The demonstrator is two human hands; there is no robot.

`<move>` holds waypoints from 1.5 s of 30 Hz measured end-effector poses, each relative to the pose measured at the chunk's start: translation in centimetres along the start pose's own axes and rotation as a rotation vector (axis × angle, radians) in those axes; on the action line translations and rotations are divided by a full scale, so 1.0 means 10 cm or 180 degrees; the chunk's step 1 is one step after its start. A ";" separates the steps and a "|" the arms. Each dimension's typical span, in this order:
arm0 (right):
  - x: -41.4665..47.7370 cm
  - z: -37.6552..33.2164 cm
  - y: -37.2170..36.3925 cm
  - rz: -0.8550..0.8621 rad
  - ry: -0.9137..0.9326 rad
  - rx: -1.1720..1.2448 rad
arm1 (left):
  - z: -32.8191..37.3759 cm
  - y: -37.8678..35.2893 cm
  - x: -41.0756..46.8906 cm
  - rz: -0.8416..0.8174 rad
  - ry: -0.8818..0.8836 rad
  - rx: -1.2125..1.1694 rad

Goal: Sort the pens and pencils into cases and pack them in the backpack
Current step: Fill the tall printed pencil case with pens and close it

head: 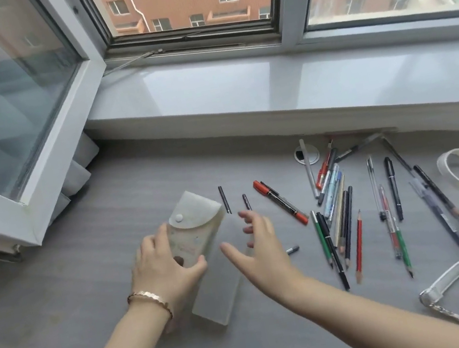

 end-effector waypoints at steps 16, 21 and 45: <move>-0.60 0.79 1.59 0.1380 -0.0505 -0.0731 | 0.98 -0.55 -0.33 -0.1089 -0.1802 0.1515; -0.60 0.99 2.04 0.2140 -0.0699 -0.0217 | 0.88 -0.55 -0.30 -0.1080 -0.1639 0.1685; -0.18 1.06 1.08 0.0074 -0.1255 -0.2268 | 1.02 -0.69 0.02 -0.0690 -0.0019 -0.1170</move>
Point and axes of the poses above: each hand's wrist, its own x-axis towards the middle knuckle, its own y-axis out of the back of the hand, z = x × y, the point moved 3 cm from there along x, towards the middle knuckle, and after that the axes turned 9 degrees about -z, right-handed, at the moved point
